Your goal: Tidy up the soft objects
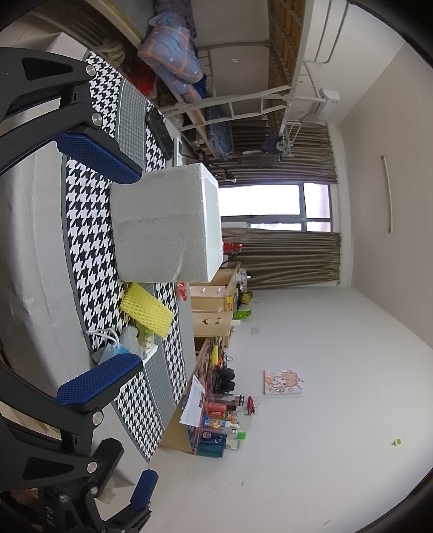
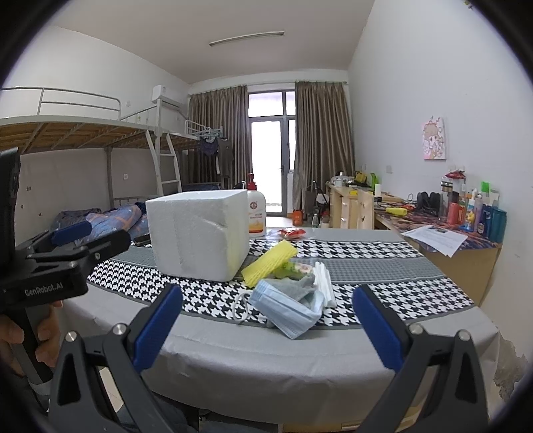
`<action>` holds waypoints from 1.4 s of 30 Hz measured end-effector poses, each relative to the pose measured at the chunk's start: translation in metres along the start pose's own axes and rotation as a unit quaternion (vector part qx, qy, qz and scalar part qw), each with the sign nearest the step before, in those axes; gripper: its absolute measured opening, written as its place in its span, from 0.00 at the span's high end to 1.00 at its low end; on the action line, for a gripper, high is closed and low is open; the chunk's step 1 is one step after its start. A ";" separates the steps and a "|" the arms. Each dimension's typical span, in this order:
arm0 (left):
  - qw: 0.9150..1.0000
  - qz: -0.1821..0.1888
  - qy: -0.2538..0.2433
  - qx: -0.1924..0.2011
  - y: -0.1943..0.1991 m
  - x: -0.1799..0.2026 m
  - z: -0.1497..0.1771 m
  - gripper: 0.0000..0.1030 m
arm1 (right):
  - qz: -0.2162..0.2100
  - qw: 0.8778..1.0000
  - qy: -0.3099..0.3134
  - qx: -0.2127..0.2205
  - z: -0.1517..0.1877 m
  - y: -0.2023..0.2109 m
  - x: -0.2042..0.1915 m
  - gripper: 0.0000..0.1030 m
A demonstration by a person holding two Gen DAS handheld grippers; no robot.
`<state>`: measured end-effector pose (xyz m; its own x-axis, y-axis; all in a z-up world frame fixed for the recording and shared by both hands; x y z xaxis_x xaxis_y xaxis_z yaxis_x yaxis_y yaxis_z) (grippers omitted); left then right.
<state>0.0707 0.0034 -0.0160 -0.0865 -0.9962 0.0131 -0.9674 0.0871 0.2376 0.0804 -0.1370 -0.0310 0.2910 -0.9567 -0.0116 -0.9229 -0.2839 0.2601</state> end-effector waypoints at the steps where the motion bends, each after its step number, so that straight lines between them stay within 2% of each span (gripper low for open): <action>1: 1.000 0.000 0.001 -0.002 -0.002 -0.001 0.000 0.01 | 0.000 1.000 0.000 0.000 0.000 0.001 -0.001 0.00; 12: 1.000 0.014 0.003 -0.022 -0.029 -0.008 0.001 0.01 | 0.005 1.000 0.014 -0.014 0.000 -0.022 0.002 0.00; 23: 0.997 0.065 -0.020 -0.040 -0.061 0.006 -0.005 0.01 | 0.012 0.999 0.024 -0.043 0.005 -0.046 0.010 0.00; 32: 0.988 0.131 -0.033 -0.073 -0.103 0.028 -0.007 0.01 | 0.022 0.997 0.013 -0.070 0.012 -0.066 0.027 0.00; 36: 0.981 0.170 -0.024 -0.094 -0.123 0.037 -0.006 0.01 | 0.028 0.996 0.011 -0.083 0.018 -0.075 0.034 0.00; 42: 0.975 0.186 -0.033 -0.117 -0.151 0.050 -0.004 0.01 | 0.026 0.994 -0.006 -0.103 0.026 -0.087 0.048 0.00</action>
Point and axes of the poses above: each gripper's, at about its wrist camera, not at the fingertips, and y roughly against the way its jaws point, x to its right, z to its underside, the point moved 7 cm from there along -y, roughly the way its jaws point, and after that the axes turned 4 degrees about z, right-handed, at the moved point
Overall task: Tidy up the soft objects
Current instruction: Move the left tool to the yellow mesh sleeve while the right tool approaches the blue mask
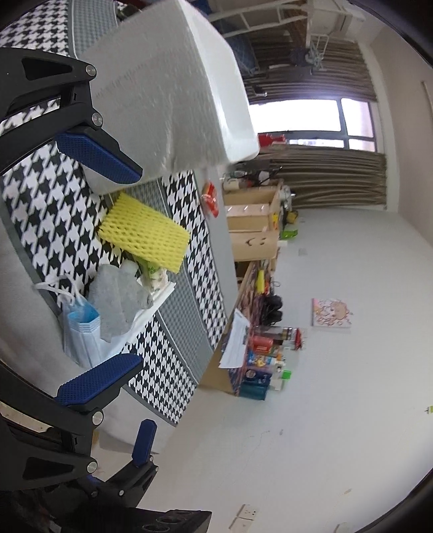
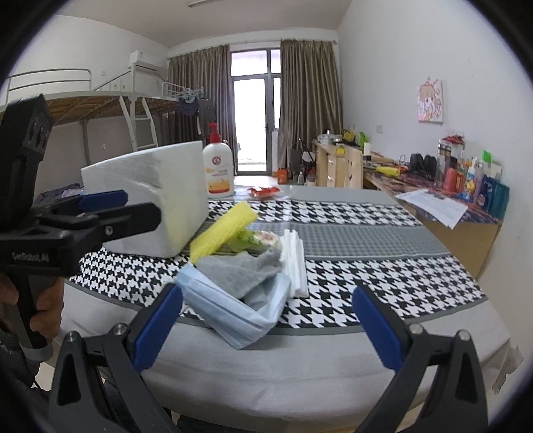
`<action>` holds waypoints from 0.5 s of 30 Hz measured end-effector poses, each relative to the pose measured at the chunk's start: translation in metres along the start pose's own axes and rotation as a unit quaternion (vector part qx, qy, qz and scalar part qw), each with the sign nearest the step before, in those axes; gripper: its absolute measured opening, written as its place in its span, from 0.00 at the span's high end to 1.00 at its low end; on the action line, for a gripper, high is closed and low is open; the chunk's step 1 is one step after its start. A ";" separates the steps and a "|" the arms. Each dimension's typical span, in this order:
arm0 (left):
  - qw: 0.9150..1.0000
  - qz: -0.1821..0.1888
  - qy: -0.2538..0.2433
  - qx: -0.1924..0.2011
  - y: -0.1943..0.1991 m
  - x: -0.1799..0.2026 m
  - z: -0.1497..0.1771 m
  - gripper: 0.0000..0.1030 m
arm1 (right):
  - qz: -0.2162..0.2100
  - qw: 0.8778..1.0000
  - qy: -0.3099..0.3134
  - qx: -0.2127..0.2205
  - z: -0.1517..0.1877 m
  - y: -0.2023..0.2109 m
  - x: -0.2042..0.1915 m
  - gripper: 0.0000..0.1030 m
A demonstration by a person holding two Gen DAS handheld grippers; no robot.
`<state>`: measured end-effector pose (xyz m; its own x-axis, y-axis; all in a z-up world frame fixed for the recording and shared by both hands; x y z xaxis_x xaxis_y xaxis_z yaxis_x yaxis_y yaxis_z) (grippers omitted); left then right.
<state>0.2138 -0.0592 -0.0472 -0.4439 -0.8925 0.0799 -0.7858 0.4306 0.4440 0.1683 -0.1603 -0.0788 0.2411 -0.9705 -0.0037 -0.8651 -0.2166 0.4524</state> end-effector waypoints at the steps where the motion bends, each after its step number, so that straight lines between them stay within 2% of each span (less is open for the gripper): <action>1: 1.000 0.000 -0.001 -0.005 -0.005 0.000 -0.001 0.01 | -0.002 1.000 -0.002 -0.003 0.001 -0.002 0.001 0.00; 9: 0.998 -0.002 0.008 -0.058 -0.046 -0.009 0.000 0.03 | -0.026 0.999 0.024 -0.028 0.011 -0.018 -0.007 0.00; 15: 0.997 -0.010 0.002 -0.078 -0.069 -0.012 0.000 0.06 | -0.041 0.998 0.023 -0.037 0.013 -0.028 -0.003 0.00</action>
Point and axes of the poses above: each gripper's, at about its wrist camera, not at the fingertips, and y roughly against the way its jaws point, x to its right, z to its underside, the point moved 7 cm from there along -y, roughly the way its jaws point, and after that the axes turned 4 degrees about z, right-handed, at the moved point
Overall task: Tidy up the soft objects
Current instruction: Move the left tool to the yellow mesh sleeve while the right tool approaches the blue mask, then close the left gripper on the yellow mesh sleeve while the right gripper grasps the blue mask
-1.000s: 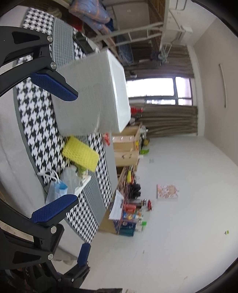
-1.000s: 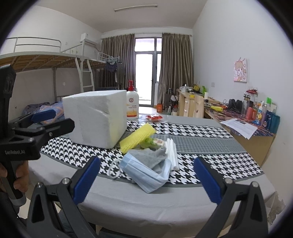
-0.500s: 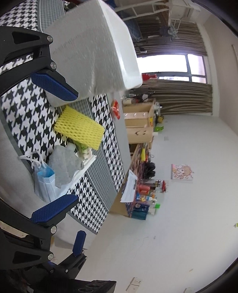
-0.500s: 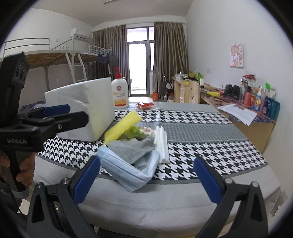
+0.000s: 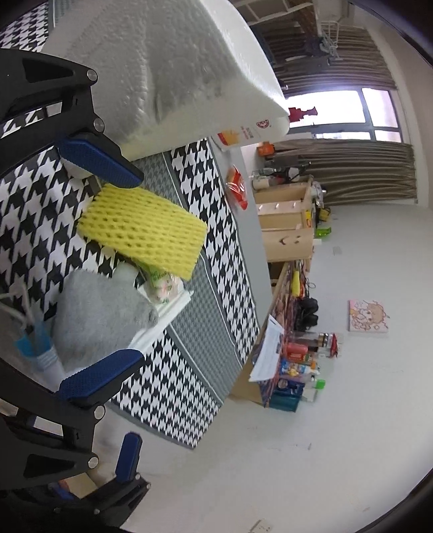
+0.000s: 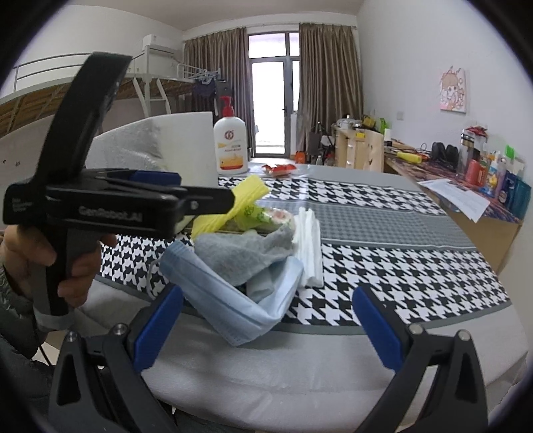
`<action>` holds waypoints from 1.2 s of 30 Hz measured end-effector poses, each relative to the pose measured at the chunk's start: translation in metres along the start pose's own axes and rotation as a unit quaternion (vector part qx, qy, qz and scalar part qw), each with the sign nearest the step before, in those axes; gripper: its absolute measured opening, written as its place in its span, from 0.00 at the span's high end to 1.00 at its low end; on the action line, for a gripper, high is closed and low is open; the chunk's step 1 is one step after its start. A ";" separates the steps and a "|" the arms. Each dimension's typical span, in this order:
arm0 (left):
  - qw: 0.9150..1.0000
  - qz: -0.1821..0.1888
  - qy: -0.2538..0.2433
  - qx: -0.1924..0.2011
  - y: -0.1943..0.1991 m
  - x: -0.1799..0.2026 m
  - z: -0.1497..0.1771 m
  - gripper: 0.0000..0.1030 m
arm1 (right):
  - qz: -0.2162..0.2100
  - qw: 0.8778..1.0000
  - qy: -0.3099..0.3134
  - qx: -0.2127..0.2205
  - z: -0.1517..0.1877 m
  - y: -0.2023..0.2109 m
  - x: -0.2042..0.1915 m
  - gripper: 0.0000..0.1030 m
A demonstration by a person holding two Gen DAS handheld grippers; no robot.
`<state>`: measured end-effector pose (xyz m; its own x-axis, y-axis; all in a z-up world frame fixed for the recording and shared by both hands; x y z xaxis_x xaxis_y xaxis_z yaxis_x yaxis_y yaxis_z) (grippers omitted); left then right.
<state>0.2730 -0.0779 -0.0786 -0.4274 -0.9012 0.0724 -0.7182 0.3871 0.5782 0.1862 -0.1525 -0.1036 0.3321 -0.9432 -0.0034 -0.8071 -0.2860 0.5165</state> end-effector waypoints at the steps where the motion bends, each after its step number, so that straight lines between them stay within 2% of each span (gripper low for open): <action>1: 1.000 -0.003 0.003 -0.002 -0.002 -0.003 0.000 0.06 | -0.003 1.000 0.001 -0.001 0.000 -0.001 0.001 0.00; 12: 0.999 -0.051 -0.002 -0.015 -0.023 -0.036 -0.003 0.09 | -0.025 1.000 0.014 -0.009 -0.007 -0.008 -0.005 0.00; 16: 0.998 -0.057 0.001 -0.026 -0.030 -0.044 -0.002 0.11 | -0.028 0.999 0.019 -0.015 -0.009 -0.013 -0.004 0.00; 22: 0.997 -0.051 -0.032 -0.054 -0.046 -0.032 0.006 0.17 | -0.039 0.999 0.022 -0.024 -0.010 -0.019 -0.002 0.00; 25: 0.996 -0.043 -0.023 -0.068 -0.055 -0.036 0.008 0.27 | -0.042 0.998 0.028 -0.030 -0.010 -0.023 -0.003 0.00; 27: 0.996 -0.039 -0.015 -0.076 -0.059 -0.040 0.010 0.38 | -0.044 0.998 0.030 -0.033 -0.010 -0.024 -0.004 0.00; 28: 0.996 -0.035 -0.010 -0.080 -0.060 -0.041 0.012 0.39 | -0.048 0.998 0.031 -0.034 -0.011 -0.024 -0.004 0.02; 31: 0.996 -0.024 -0.006 -0.085 -0.062 -0.041 0.014 0.47 | -0.056 0.997 0.040 -0.044 -0.010 -0.027 -0.007 0.08; 36: 0.996 -0.010 0.007 -0.086 -0.062 -0.045 0.016 0.69 | -0.068 0.994 0.062 -0.062 -0.007 -0.030 -0.014 0.22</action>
Point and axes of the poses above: each gripper's, at about its wrist camera, not at the fingertips, and y roughly against the way its jaws point, x to its right, z to its underside, the point moved 7 cm from there along -y, roughly the way its jaws point, and after that the axes turned 4 degrees about z, right-handed, at the moved point
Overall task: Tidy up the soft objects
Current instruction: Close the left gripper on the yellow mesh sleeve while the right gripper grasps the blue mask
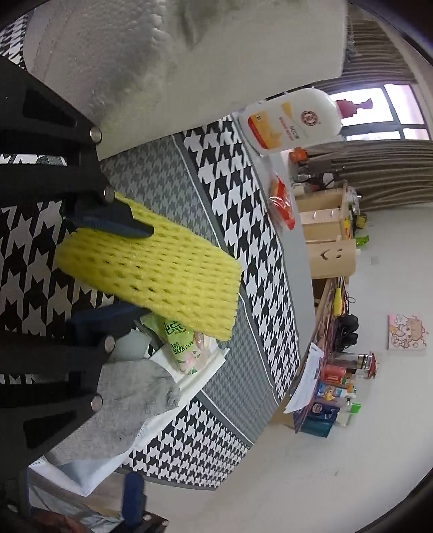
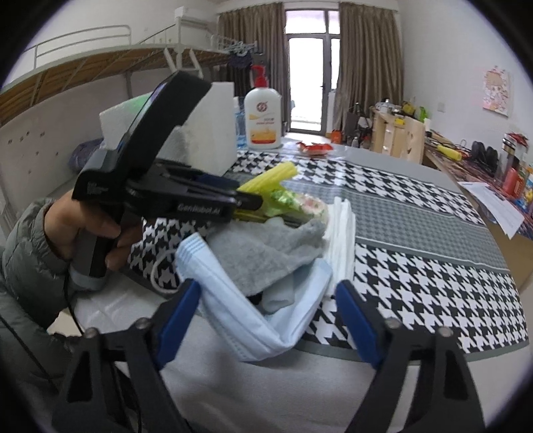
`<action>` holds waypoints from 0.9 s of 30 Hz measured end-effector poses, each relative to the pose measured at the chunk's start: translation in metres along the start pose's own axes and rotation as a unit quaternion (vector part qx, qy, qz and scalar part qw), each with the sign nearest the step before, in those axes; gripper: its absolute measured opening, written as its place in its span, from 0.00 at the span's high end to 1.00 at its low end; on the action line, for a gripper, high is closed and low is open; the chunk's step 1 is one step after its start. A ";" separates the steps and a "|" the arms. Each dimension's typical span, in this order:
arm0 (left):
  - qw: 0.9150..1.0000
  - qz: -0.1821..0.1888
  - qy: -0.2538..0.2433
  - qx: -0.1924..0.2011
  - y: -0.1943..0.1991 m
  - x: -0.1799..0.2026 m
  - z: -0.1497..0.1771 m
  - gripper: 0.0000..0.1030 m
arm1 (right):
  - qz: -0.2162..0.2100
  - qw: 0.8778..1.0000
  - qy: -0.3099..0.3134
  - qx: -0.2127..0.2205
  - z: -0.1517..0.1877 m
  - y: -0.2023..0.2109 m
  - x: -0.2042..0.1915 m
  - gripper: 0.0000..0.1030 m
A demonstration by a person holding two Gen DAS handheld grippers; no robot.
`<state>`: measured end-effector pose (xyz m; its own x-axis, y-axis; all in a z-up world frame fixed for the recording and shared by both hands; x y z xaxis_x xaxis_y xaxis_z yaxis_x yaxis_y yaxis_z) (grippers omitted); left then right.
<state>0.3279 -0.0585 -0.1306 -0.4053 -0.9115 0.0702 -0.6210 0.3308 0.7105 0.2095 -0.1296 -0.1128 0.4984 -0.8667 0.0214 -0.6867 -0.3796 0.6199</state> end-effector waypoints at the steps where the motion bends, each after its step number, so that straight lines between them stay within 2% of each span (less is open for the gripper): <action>1: 1.000 0.005 0.004 0.000 0.000 -0.001 0.000 0.72 | -0.003 1.000 0.006 -0.003 0.001 0.000 -0.002 0.28; 3: 1.000 0.005 0.010 -0.004 -0.001 -0.005 0.001 0.83 | -0.010 1.000 0.013 -0.010 0.003 0.000 -0.005 0.33; 5: 1.000 0.009 0.013 -0.005 0.000 -0.006 0.002 0.86 | -0.011 1.000 0.020 -0.013 0.006 0.002 -0.007 0.42; 6: 1.000 0.010 0.014 -0.004 0.000 -0.006 0.002 0.88 | -0.012 1.000 0.020 -0.014 0.007 0.003 -0.007 0.50; 13: 1.000 0.022 0.022 0.004 0.005 -0.007 0.003 0.90 | -0.018 0.999 0.031 -0.035 0.017 0.007 -0.011 0.67; 15: 1.000 0.022 0.021 0.008 0.007 -0.007 0.003 0.90 | -0.015 0.999 0.034 -0.036 0.019 0.009 -0.012 0.70; 27: 0.999 0.029 0.015 0.020 0.013 -0.005 0.004 0.90 | 0.008 0.998 0.029 -0.057 0.039 0.019 -0.011 0.70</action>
<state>0.3194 -0.0482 -0.1246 -0.4208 -0.8975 0.1318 -0.6243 0.3919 0.6758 0.1704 -0.1398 -0.1322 0.5205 -0.8506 0.0748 -0.6309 -0.3240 0.7050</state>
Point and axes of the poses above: each gripper's, at about its wrist camera, not at the fingertips, and y roughly against the way its jaws point, x to its right, z to its underside, the point moved 7 cm from there along -y, roughly the way its jaws point, and after that the axes turned 4 degrees about z, right-handed, at the moved point
